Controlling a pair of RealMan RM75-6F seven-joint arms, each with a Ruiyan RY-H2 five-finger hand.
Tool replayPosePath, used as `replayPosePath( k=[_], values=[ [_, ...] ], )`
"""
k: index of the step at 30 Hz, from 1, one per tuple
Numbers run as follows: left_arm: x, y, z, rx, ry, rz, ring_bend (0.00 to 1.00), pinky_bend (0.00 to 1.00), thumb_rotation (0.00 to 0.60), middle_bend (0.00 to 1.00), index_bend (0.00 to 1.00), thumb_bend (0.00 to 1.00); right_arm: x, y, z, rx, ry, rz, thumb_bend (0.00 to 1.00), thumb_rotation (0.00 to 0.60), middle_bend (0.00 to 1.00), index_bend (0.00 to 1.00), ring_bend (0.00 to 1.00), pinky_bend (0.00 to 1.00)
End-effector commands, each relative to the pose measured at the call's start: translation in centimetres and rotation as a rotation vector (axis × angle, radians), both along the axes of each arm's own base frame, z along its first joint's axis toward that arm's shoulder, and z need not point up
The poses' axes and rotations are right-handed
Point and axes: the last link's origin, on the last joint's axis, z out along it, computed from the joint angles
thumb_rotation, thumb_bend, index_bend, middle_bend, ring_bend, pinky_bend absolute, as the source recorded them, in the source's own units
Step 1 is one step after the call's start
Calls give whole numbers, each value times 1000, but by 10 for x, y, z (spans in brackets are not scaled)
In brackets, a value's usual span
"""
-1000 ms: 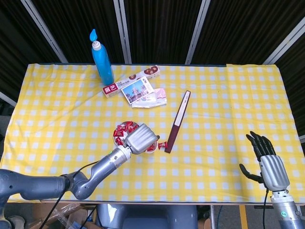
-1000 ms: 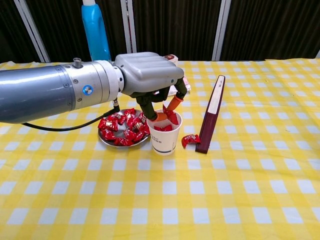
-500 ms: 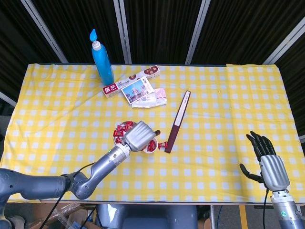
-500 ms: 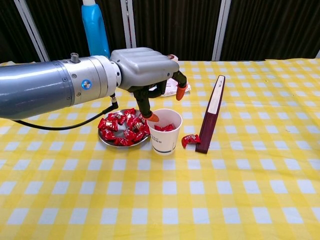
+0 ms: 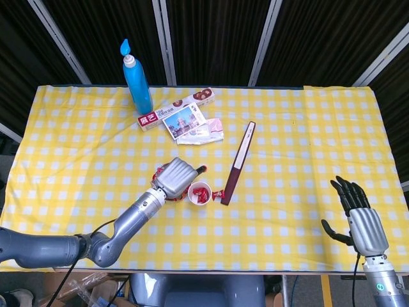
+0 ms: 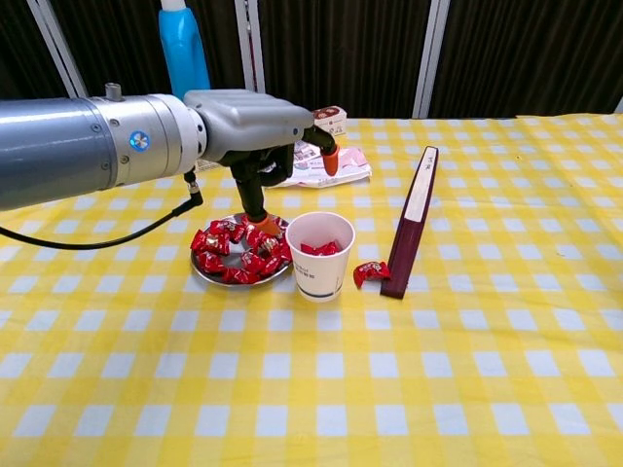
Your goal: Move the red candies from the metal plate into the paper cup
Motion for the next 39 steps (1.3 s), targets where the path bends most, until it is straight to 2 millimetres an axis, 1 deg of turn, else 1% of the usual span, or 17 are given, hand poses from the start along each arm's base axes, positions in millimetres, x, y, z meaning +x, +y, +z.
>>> replayPosePath(
  k=[1,5,11,14,16,18,20,30,39],
  values=[
    [1,-3,-7,-29,33,9,843,946,600,853,240,99,0,0,0,0,-1,0,388,600,0,0,0,0],
    [3,-7,-16,-62,58,22,843,946,600,853,240,99,0,0,1,0,-3,2,387,600,0,0,0,0],
    [7,-7,-25,-76,78,37,843,946,600,853,245,99,0,0,1,1,-5,3,387,600,0,0,0,0],
    [9,-6,-30,-85,84,49,843,946,600,854,275,140,0,0,1,-1,-7,3,388,600,0,0,0,0],
    [11,-7,-32,-95,83,54,843,946,600,856,317,205,0,0,1,-2,-8,3,388,600,0,0,0,0],
    [11,-8,-32,-98,86,52,843,946,600,858,347,251,0,0,1,-1,-9,4,388,600,0,0,0,0],
    [11,-9,-31,-97,84,52,843,946,600,858,361,267,0,0,1,0,-8,5,388,600,0,0,0,0],
    [9,-22,-18,-129,78,27,843,946,600,857,361,269,0,0,0,1,-2,1,388,600,0,0,0,0],
    [5,-28,-18,-151,106,18,843,946,600,853,350,269,0,0,-1,-2,1,-2,388,600,0,0,0,0]
  ],
)
